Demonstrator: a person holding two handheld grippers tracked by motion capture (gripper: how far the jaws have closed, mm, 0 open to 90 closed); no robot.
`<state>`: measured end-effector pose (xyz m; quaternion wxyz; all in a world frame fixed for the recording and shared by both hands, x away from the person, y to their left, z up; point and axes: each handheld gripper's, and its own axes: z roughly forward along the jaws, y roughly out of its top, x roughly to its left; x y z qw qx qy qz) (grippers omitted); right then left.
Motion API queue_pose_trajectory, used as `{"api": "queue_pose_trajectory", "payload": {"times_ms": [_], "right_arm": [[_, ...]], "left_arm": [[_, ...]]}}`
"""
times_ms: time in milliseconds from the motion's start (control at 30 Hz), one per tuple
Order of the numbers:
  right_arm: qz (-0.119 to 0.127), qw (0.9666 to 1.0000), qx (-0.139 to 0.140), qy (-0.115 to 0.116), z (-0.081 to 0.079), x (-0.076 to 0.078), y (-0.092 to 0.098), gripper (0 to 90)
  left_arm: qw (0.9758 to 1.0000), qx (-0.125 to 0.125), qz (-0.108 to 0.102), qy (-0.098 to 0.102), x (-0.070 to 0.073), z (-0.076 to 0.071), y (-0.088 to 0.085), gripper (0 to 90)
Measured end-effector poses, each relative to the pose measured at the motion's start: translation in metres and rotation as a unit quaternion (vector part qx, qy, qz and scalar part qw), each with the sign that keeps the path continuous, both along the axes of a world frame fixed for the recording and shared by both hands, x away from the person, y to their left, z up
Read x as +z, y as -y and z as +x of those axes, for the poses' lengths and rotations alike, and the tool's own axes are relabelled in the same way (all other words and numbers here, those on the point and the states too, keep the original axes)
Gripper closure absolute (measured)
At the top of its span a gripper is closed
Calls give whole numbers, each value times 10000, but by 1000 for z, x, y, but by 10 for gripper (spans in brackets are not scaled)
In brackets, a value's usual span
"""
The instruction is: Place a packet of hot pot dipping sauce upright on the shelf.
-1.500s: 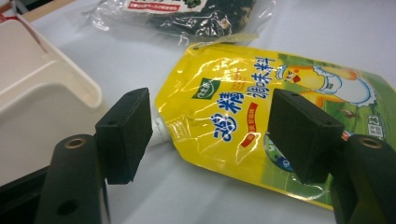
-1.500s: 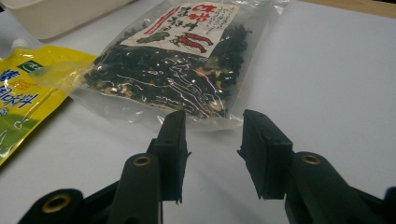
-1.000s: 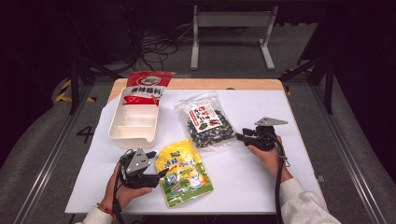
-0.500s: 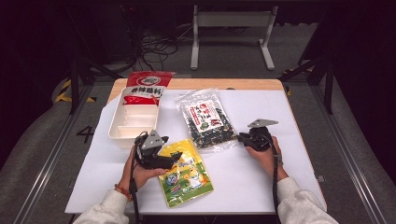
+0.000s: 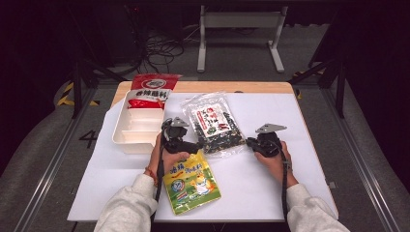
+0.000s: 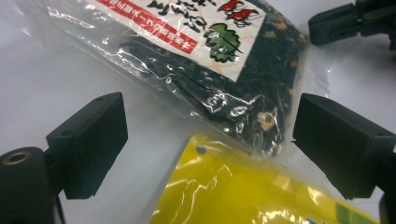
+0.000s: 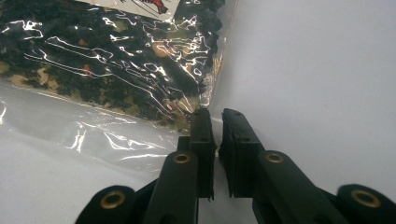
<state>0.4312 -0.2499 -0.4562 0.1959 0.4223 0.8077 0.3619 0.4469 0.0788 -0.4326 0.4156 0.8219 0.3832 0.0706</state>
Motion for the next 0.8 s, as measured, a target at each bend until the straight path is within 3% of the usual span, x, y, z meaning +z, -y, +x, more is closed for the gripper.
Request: {"api": "queue_pose_trajectory", "payload": {"times_ms": [133,233,267,300,333,367,400,467,533,600,700,767,800], "right_arm": [[-11,10000,3,29,0,0,0,823],[4,10000,0,25,0,0,0,823],[3,10000,6,28,0,0,0,823],[3,10000,6,28,0,0,0,823],[5,10000,8,25,0,0,0,823],[11,10000,11,24,0,-1,0,823],[9,10000,12,27,0,0,0,823],[6,10000,14,34,-1,-1,0,823],[5,10000,14,42,-1,-1,0,823],[-5,10000,24,55,-1,-1,0,822],[-11,10000,37,62,-1,-1,0,822],[-19,10000,41,70,-1,-1,0,821],[-29,10000,48,72,-2,-1,0,821]], "left_arm": [[9997,136,135,-171,-13,13,6,106],[9989,256,1,-390,-18,19,5,102],[9981,234,-161,-549,-16,23,3,99],[9981,234,-161,-549,-16,23,3,90],[9969,268,-325,-665,-15,27,1,90],[9969,340,-369,-607,-14,30,0,97],[9971,302,-282,-637,-14,33,1,110],[9935,285,-541,-955,-17,42,3,93],[9939,246,-467,-964,-20,46,7,100],[9913,242,-628,-1127,-22,51,11,96],[9920,225,-693,-1034,-21,54,14,155],[9917,221,-866,-929,-20,55,12,213],[9912,239,-972,-862,-19,55,11,288]]}}
